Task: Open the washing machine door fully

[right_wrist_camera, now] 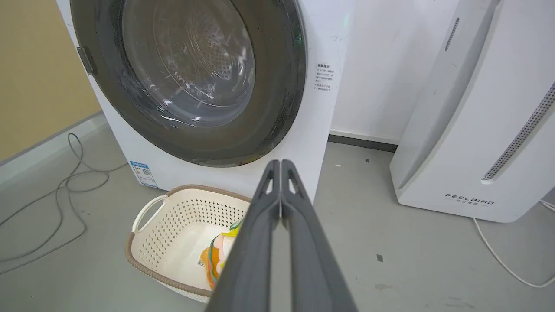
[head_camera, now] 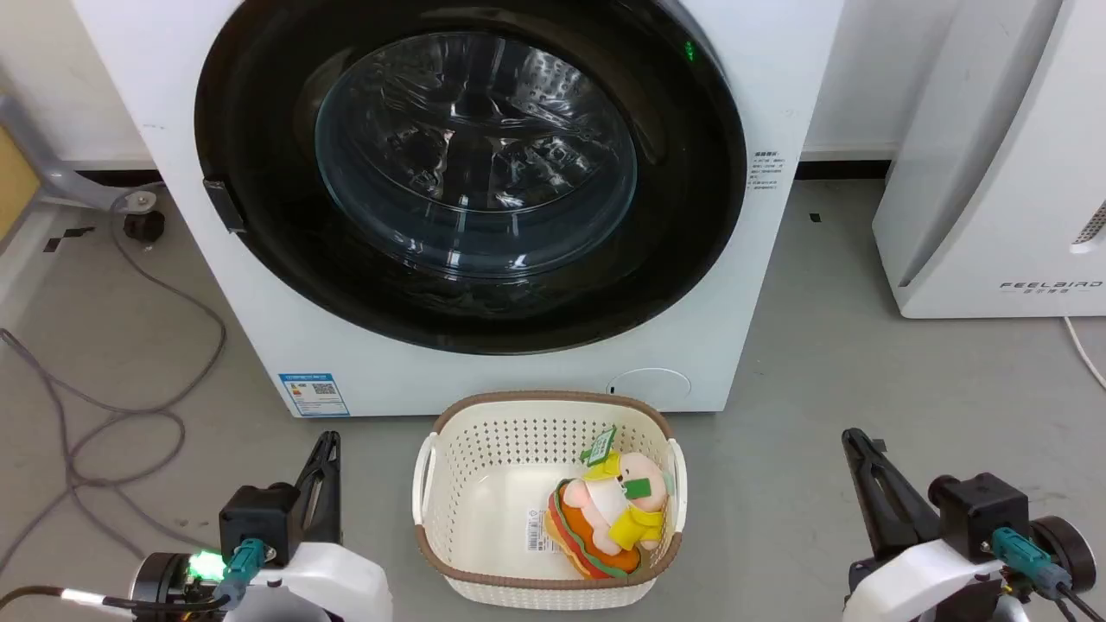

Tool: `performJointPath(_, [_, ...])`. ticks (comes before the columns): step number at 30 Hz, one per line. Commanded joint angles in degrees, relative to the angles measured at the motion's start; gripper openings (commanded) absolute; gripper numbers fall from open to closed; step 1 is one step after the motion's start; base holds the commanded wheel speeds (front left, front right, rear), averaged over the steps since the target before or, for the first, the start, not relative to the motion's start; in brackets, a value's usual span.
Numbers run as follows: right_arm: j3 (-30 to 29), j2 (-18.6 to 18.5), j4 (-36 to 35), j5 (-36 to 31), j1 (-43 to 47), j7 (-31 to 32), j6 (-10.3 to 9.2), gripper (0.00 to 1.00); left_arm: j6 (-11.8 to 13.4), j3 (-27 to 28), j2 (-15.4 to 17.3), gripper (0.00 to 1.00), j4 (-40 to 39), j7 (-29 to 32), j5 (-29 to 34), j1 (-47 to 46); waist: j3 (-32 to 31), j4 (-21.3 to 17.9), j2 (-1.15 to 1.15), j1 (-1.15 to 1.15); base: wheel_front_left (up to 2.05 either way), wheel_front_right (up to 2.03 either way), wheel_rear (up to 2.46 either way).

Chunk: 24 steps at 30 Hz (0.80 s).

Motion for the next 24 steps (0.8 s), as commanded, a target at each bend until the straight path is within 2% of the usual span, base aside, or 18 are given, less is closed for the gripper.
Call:
performJointPath(1, [0.0, -0.1, -0.3, -0.4, -0.7, 0.1, -0.05, 0.00, 0.2, -0.1, 0.0, 0.00, -0.2, 0.0, 0.3, -0.9, 0.0, 0.0, 0.00, 0.00, 0.00, 0.00, 0.00])
performJointPath(14, [0.0, 0.0, 0.0, 0.0, 0.0, 0.0, 0.01, 0.00, 0.0, 0.0, 0.0, 0.00, 0.0, 0.0, 0.1, 0.0, 0.0, 0.0, 0.00, 0.00, 0.00, 0.00, 0.00])
performJointPath(15, [0.0, 0.0, 0.0, 0.0, 0.0, 0.0, 0.01, 1.00, 0.0, 0.0, 0.0, 1.00, 0.0, 0.0, 0.1, 0.0, 0.0, 0.0, 0.00, 0.00, 0.00, 0.00, 0.00])
performJointPath(24, [-0.1, 0.0, 0.4, 0.3, 0.3, -0.8, 0.01, 1.00, -0.3, -0.4, 0.0, 1.00, 0.9, -0.8, -0.4, -0.2, 0.0, 0.0, 0.00, 0.00, 0.00, 0.00, 0.00])
